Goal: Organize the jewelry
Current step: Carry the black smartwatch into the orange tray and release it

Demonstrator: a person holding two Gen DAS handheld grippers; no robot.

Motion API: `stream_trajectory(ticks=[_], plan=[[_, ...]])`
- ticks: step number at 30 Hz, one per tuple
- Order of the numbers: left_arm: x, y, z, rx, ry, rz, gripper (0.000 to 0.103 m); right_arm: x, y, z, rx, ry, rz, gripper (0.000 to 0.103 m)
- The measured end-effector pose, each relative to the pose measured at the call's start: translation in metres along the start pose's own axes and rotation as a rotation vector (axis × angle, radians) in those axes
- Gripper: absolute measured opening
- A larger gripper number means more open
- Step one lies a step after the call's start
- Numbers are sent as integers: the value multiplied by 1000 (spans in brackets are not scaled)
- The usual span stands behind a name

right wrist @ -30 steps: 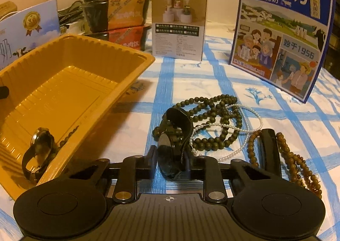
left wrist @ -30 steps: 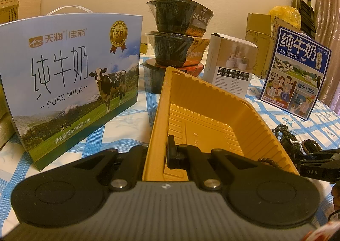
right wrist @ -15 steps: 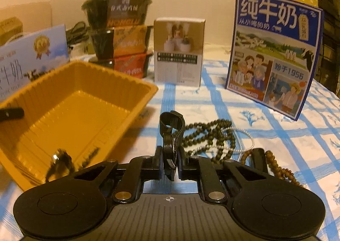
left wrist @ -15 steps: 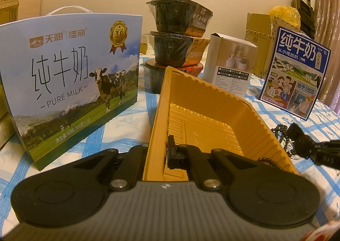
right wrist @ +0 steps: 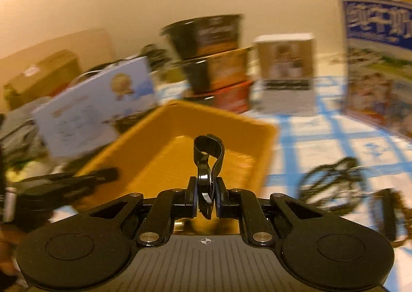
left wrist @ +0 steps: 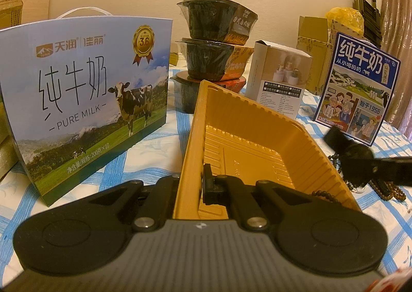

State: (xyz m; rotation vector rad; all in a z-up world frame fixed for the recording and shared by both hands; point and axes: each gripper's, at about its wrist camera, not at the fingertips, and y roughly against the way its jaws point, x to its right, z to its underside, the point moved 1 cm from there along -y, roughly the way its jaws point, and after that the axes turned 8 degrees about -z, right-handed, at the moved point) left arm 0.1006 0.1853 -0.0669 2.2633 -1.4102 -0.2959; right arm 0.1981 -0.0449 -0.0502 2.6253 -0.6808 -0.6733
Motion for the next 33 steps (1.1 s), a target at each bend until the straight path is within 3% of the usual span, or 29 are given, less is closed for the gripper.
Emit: stream_trajectory(ticks=[9,16,18,20,21,28,33], plan=[[0,0,0,0,1,1,3,-30,-47,10,-158,-1,-151,13],[0,2,2,-1,8,1,3,-28,-66,19,-215,-22,-144,14],[-1,1,2,-8,13,-2,3,-25,-65,18,-222,-29,-141,21],[-2,0,2,-11,17,-4,3,-24,-59,18,-207,-31,-145,46],[-2,0,2,-11,19,-3,3,-24,-55,17,-191,-29,-144,48],[-2,1,3,-11,18,-2,3,-20,-16,14,-61,-50,-109,48],[-3,1,4,-13,18,-1,3,11,33,22,34,-104,55,48]])
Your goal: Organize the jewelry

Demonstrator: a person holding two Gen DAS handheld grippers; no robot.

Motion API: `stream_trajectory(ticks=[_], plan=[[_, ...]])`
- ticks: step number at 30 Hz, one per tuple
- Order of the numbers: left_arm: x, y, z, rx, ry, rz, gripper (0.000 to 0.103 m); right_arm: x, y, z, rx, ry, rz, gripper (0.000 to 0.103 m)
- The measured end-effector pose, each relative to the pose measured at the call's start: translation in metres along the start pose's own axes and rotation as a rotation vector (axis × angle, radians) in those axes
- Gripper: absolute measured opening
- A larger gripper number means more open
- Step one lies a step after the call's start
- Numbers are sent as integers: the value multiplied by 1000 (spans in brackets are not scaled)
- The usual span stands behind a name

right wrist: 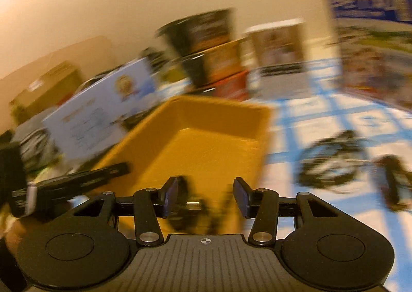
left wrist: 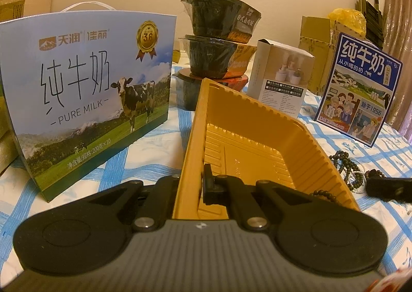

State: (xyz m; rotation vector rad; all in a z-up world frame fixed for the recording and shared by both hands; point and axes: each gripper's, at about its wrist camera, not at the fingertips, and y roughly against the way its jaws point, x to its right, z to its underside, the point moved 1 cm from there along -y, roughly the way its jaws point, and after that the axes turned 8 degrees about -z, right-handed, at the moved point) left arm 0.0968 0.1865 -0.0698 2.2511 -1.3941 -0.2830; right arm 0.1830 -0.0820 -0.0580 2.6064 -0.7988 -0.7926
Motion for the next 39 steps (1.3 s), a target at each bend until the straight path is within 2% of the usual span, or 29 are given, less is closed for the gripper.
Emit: stream_trajectory(ticks=[5,9,14,18,22,30,34,39], plan=[[0,0,0,0,1,-2,3,45,49,9,56,-76,245,48],[-1,0,-1,0,1,-2,3,79,81,20,58,-112,426,48],[-1,-1,-1,-2,-3,-4,3,107,94,32,23,-95,564,48],[-1,-2,-2,-1,-5,-5,3,121,94,39,4,-77,604,46],[-1,-2,-2,-1,-7,-6,3,127,92,46,-25,-72,613,34],[-1,-2,-3,-1,-7,-6,3,138,86,51,-44,-63,631,23],[-1,-2,-3,-1,-8,-6,3,135,82,52,-61,-18,628,10],[-1,-2,-3,0,-8,-6,3,129,76,52,-79,32,652,10]])
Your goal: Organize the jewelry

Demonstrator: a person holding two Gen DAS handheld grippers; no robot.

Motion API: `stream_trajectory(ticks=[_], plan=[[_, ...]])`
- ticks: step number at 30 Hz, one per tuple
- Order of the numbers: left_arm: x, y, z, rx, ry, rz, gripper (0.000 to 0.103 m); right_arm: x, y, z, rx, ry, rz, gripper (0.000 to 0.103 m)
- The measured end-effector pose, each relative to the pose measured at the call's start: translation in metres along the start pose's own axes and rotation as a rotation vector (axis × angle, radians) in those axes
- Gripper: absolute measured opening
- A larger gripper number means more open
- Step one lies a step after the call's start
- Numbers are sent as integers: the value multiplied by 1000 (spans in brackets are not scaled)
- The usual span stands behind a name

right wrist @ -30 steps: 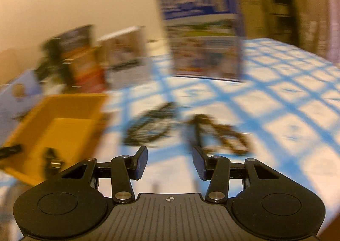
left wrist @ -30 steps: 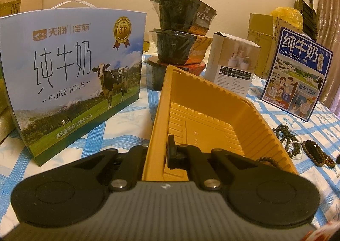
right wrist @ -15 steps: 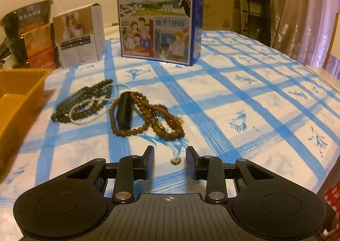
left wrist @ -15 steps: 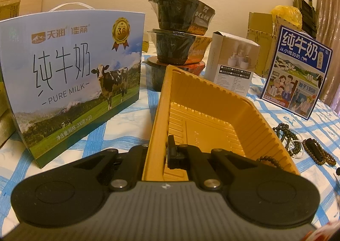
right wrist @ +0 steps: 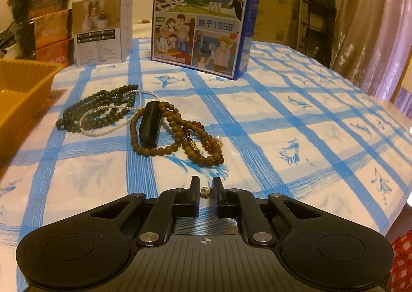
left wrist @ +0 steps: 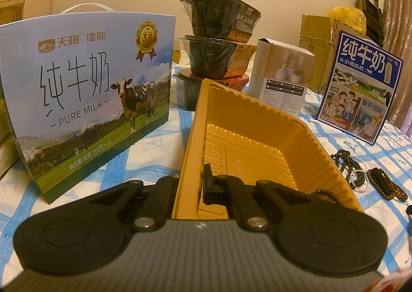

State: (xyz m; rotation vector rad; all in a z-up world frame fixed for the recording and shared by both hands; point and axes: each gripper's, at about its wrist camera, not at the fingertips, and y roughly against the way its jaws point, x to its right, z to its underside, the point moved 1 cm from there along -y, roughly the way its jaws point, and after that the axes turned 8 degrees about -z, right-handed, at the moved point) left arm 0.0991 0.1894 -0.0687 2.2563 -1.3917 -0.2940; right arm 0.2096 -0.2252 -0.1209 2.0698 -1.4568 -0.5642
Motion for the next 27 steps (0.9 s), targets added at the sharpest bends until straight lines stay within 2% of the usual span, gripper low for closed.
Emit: stream_trajectory(ticks=[6,10,14,17,22,27], plan=[[1,0,0,1,-2,-1,3,-10,10,-11,41,28,-21,10],[2,0,-1,2,-4,-1,3,-27,22,-26,90,13,-108,10],[2,0,-1,2,-3,-1,3,-53,32,-44,133,-11,-263,10],[2,0,-1,1,-3,0,3,-86,35,-57,147,-9,-418,10],[2,1,-1,2,2,3,3,-143,31,-68,122,27,-646,10],[3,2,-1,1,6,5,3,-186,18,-68,64,74,-766,10]])
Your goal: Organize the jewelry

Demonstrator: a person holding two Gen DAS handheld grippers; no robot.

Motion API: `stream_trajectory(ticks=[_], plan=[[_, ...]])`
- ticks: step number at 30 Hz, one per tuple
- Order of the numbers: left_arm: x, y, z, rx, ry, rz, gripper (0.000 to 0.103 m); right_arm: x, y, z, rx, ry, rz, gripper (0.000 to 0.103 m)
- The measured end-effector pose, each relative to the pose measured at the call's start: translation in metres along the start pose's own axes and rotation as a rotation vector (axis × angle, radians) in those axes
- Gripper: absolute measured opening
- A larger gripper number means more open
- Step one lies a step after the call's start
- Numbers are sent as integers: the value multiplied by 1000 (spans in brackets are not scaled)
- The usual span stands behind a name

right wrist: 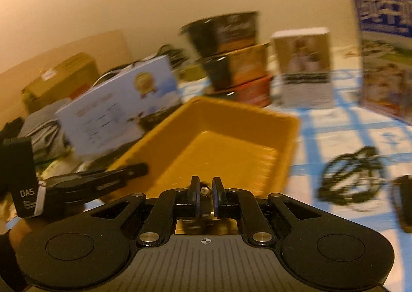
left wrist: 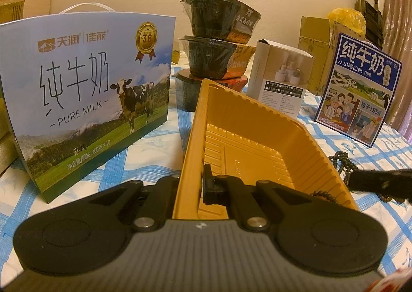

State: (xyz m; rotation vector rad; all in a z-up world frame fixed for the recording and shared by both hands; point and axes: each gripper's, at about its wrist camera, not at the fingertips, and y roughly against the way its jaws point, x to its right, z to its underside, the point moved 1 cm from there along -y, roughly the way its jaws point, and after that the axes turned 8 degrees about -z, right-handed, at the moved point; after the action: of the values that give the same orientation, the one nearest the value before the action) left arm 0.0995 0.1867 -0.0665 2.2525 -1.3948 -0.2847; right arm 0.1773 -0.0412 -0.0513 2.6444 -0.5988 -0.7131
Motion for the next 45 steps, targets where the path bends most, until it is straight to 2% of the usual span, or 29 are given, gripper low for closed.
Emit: stream_trajectory(ticks=[8,15,18,20,24,30,38,45], plan=[[0,0,0,-1,1,1,3,-10,-46,4,-90,-22,-105,10],[0,0,0,-1,1,1,3,-13,-54,12,-122,-61,-152,11],[-1,-1,0,-1,3,1,3,-13,-49,12,-120,-66,-144,23],[-1,-1,0,0,2,1,3,-12,-43,12,-96,-68,-131,42],[-2,-1,0,-3,3,0,3,-9,-27,11,-45,-79,-106,46],[-2,-2,2,-3,2,-2,3,6,8,12,25,-112,-16,46],[-2,-2,2,-1,3,-1,3,43,60,21,78,-155,212,46],[-4,-2,3,-2,4,-1,3,72,92,32,89,-192,369,46]])
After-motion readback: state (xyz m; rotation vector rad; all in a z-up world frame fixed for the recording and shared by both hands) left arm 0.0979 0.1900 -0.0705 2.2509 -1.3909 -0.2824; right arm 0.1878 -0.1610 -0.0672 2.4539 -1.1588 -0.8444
